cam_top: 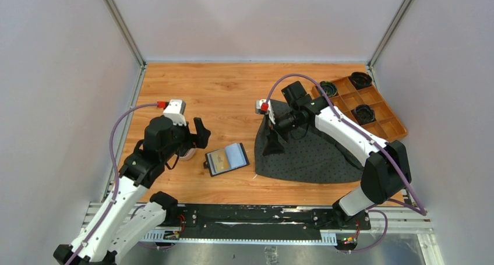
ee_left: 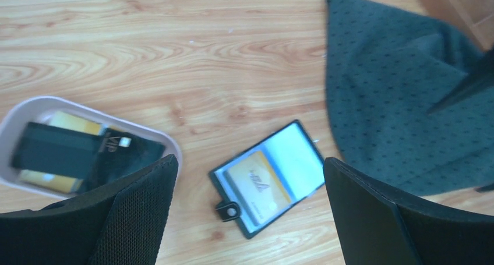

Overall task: Put the credit cards into the card holder
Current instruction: Move the storage box to the center of the board.

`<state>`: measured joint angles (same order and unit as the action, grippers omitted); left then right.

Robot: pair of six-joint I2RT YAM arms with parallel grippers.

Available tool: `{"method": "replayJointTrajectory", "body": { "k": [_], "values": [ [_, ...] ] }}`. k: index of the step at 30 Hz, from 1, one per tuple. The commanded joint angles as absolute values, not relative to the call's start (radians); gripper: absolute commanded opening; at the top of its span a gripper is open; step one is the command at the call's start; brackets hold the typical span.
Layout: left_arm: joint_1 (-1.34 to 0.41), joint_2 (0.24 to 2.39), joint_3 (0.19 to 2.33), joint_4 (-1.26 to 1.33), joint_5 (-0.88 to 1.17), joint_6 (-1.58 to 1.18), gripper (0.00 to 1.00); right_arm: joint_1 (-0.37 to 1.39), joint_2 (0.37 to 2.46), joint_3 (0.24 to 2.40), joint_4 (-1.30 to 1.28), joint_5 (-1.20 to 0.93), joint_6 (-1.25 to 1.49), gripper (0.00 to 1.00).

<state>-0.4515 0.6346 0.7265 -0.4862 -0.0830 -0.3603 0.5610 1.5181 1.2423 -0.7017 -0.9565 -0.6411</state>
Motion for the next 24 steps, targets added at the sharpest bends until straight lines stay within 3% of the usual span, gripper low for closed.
{"method": "replayJointTrajectory", "body": {
  "k": [1,5,11,15,24],
  "values": [
    [-0.394,0.777,0.859,-0.644,-0.117,-0.199,1.00,0.562,1.518,1.246,-0.721,-0.919,-0.679,0.89],
    [-0.356,0.904,0.946,-0.703,-0.175,-0.051,1.00,0.537,1.508,1.240,-0.721,-0.928,-0.681,0.89],
    [-0.240,1.019,0.885,-0.615,-0.156,0.187,1.00,0.511,1.504,1.238,-0.723,-0.948,-0.680,0.88],
    [-0.102,1.102,0.871,-0.559,0.024,0.178,1.00,0.495,1.505,1.235,-0.724,-0.962,-0.678,0.88],
    [-0.087,1.188,0.841,-0.552,-0.020,0.148,1.00,0.446,1.483,1.217,-0.732,-0.991,-0.691,0.88]
  ]
}}
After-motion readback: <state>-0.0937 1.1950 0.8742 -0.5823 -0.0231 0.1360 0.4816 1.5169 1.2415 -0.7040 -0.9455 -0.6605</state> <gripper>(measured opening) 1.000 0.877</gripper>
